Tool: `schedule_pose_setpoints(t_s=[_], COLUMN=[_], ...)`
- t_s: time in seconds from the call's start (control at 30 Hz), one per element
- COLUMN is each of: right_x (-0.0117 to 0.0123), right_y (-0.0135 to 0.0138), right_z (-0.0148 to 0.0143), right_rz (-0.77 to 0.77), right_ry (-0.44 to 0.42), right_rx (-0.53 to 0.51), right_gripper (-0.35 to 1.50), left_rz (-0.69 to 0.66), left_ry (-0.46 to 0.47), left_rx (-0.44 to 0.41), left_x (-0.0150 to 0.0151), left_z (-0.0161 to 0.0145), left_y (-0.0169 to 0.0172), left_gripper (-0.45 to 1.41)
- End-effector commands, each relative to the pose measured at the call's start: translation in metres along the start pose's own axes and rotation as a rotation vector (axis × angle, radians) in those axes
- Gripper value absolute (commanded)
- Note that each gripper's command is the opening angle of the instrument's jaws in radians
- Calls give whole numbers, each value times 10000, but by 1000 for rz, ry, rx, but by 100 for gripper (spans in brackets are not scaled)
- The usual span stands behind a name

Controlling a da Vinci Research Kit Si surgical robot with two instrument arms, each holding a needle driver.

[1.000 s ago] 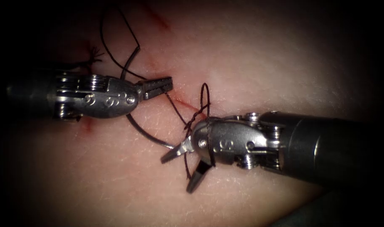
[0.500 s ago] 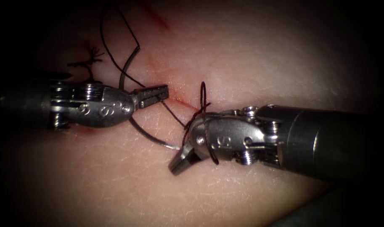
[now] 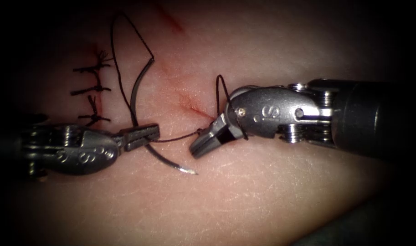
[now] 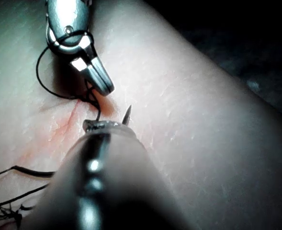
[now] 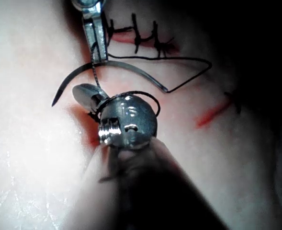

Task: Wound Closure

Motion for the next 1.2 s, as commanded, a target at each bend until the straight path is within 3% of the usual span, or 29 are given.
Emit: schedule_pose_setpoints(t_s=[0.03, 0.33, 0.43, 0.53, 0.97, 1.2], right_x=[-2, -9, -21, -26, -39, -48], right_y=[5, 10, 14, 15, 20, 23], right_z=[5, -11, -24, -29, -39, -47], right_rz=[-4, 30, 57, 67, 89, 108], right_ry=[5, 101, 131, 148, 137, 121], right_rx=[-1, -62, -96, -116, -163, -193], right_gripper=[-35, -35, -35, -35, -35, -35], left_rz=[0, 20, 25, 21, 47, 71], left_ry=[0, -10, -21, -20, -27, -40], left_rx=[3, 7, -11, -21, -43, -60], left_x=[3, 5, 19, 21, 5, 12], left_z=[7, -17, -48, -63, -134, -172], left_y=[2, 49, 73, 73, 97, 113], left_gripper=[-45, -45, -45, -45, -45, -45])
